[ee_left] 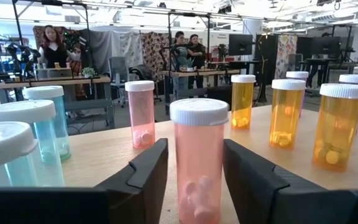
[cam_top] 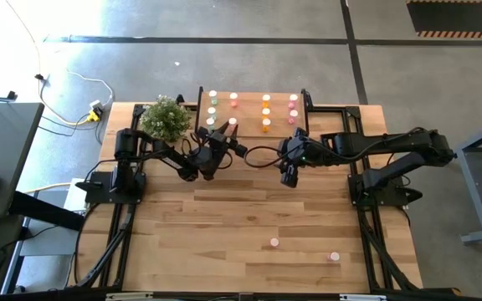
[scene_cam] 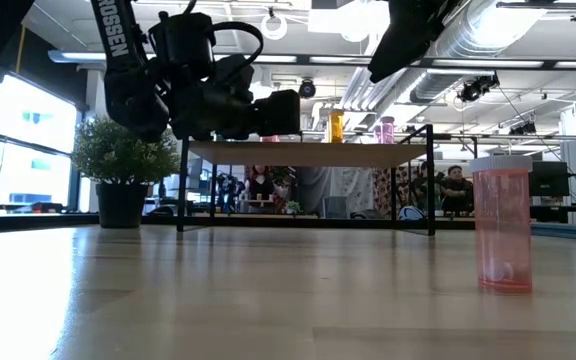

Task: Pick and place medicine bottles onto shelf by color
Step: Put the top pink pill bottle on the shelf aligned with the other pink pill bottle

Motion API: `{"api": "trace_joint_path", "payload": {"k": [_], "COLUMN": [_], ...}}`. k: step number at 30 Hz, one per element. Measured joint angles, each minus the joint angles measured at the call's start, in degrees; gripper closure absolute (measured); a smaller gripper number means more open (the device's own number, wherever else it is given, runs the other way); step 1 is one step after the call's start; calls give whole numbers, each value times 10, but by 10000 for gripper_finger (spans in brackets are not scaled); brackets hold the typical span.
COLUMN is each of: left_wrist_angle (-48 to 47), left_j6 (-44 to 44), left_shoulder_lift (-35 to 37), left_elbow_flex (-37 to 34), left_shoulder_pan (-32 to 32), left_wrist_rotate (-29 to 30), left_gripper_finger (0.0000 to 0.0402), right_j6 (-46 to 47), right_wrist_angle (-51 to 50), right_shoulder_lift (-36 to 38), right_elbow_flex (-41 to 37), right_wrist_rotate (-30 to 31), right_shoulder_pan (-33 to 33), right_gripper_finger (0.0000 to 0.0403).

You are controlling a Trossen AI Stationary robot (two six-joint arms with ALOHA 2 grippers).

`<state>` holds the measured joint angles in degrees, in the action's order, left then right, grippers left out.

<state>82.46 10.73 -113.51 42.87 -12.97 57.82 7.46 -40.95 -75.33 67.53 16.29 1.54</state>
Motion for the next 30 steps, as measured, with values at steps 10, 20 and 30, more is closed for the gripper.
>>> {"api": "trace_joint_path", "payload": {"k": [10, 20, 30], "left_wrist_angle": [0, 14, 14], "left_j6": [8, 11, 49], "left_shoulder_lift": [-1, -1, 2], "left_elbow_flex": [0, 0, 24], "left_shoulder_pan": [0, 0, 0], "left_wrist_rotate": [-2, 0, -9], "left_gripper_finger": [204, 165, 162], "right_j6": [0, 0, 0], "right_wrist_angle": [0, 0, 0], "right_shoulder_lift": [0, 0, 0], "right_elbow_flex": [0, 0, 0], "right_wrist_rotate": [-7, -7, -6], "right_shoulder_pan": [0, 0, 0], "right_gripper_finger": [158, 158, 158]}}
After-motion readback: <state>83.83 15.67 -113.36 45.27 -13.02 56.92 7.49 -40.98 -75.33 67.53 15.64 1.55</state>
